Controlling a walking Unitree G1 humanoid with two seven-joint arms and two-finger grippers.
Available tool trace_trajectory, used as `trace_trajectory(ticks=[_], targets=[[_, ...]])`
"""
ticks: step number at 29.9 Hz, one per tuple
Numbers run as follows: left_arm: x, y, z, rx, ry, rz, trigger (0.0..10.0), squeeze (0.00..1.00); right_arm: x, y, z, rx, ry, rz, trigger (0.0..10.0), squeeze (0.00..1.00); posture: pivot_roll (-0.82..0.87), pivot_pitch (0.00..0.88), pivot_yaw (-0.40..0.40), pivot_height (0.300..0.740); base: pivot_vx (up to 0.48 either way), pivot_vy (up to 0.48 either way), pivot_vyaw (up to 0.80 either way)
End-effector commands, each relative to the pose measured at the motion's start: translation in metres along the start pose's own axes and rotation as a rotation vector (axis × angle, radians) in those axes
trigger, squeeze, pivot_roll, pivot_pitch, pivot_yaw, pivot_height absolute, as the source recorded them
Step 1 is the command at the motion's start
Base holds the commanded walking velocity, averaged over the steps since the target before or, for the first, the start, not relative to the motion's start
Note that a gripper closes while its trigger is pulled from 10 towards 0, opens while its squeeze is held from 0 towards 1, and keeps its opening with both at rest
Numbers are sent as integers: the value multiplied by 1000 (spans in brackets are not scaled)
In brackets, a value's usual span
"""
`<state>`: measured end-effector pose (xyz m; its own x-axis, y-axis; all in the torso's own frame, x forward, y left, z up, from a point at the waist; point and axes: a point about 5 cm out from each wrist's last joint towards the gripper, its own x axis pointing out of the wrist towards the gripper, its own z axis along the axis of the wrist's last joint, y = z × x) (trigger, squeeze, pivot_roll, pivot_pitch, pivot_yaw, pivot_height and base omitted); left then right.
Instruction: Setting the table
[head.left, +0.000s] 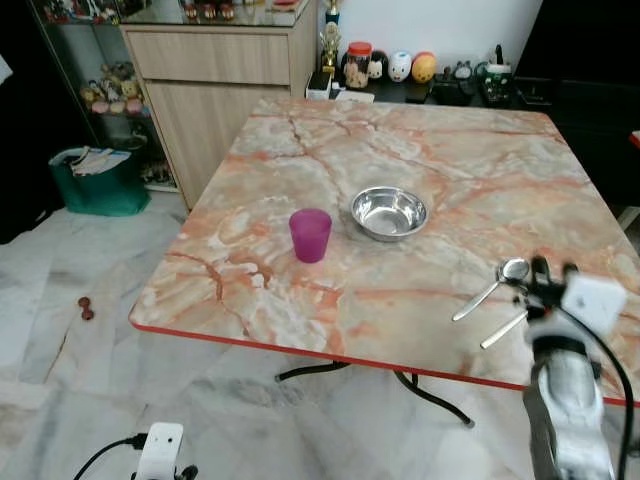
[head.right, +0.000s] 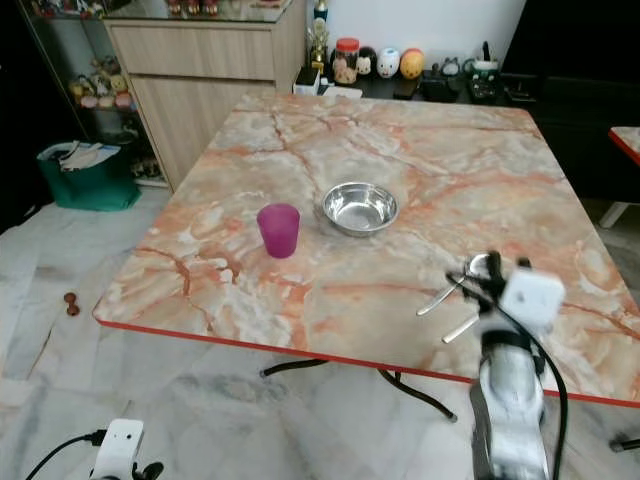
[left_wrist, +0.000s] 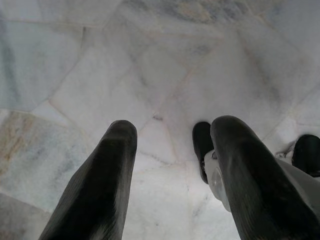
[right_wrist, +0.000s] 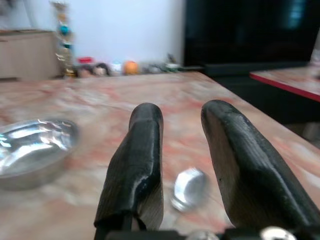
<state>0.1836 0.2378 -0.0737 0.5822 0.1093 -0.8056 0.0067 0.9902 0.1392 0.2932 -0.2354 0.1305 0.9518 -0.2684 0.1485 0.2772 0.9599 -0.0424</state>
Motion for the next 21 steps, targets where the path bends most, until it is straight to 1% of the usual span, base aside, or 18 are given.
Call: trace_trajectory(ticks=[1,3,4,6,7,11,14,16,18,21], targets=[[0,1,-2,-20,0,10,10000,0,3,6,-6,-9,50,40,10000,0,-12,0,3,740,0,0,0],[0,1,-2,-27,-2,11,10000,0,10,17,0,9,33,88,10000,0,-6,0,0,740,0,0,0],[0,1,-2,-27,-2,11,10000,0,10,17,0,9,33,88,10000,0,-6,0,0,740,0,0,0],[0,1,-2,-33,8,17,10000,0,16,27,1,19,40,111,10000,0,4,0,-3,740,0,0,0],[0,1,-3,-34,11,19,10000,0,17,29,1,21,42,114,10000,0,4,0,-3,740,0,0,0],[0,1,-3,-58,12,26,10000,0,19,33,1,34,49,116,10000,0,13,0,-4,740,0,0,0],[0,1,-4,-53,19,31,10000,0,20,37,2,50,41,124,10000,0,13,0,-4,740,0,0,0],[0,2,-4,-53,20,31,10000,0,20,40,5,36,25,136,10000,0,11,0,-4,740,0,0,0],[0,2,-4,-54,21,32,10000,0,20,39,7,31,6,124,10000,0,11,0,-4,740,0,0,0],[0,2,-4,-48,26,38,10000,0,21,38,10,43,-13,110,10000,0,15,0,-4,740,0,0,688]])
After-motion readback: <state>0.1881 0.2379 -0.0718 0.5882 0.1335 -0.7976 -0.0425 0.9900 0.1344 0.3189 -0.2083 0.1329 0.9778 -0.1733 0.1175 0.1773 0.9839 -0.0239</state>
